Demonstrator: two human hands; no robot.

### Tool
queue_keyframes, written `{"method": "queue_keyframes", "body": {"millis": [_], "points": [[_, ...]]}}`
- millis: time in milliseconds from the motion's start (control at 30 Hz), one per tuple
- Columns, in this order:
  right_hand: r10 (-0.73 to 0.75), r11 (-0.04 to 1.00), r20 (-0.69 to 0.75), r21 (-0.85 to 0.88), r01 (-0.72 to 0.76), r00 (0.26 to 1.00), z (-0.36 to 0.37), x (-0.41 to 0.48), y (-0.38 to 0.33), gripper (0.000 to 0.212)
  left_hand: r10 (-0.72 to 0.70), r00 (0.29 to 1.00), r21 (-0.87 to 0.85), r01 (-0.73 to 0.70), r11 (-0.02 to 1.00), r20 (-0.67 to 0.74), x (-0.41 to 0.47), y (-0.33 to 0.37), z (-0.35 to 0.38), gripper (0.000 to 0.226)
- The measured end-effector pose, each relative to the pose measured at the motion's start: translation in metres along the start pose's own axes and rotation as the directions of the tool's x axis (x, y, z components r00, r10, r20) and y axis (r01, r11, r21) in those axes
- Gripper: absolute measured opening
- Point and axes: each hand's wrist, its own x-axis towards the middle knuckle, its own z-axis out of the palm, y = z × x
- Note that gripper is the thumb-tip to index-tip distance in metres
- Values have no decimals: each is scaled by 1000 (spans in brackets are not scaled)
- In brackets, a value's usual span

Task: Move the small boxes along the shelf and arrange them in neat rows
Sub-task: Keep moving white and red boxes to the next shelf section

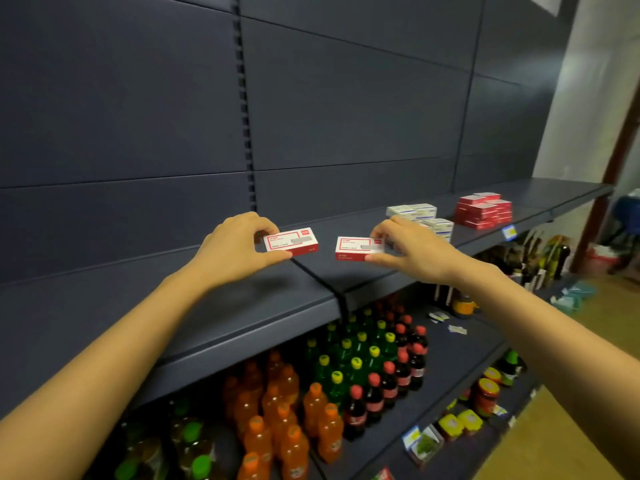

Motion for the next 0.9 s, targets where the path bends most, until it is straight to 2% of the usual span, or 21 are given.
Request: {"method": "queue_keyframes", "body": {"millis": [300,500,700,900], "points": [[103,993,-6,-57,-103,995,-40,-44,122,45,67,998,-38,-66,997,13,65,101,77,38],[173,982,-40,-70,-175,984,-57,-60,200,37,146,989,1,-146,989,27,124,159,119,46],[245,963,-69,-95,-251,967,-66,-58,284,42,193,980,19,-194,981,55,192,204,169,43],[302,948,-40,-94,-305,952,-71,-31,372,45,209,973,14,-212,977,96,268,243,222,45]]}}
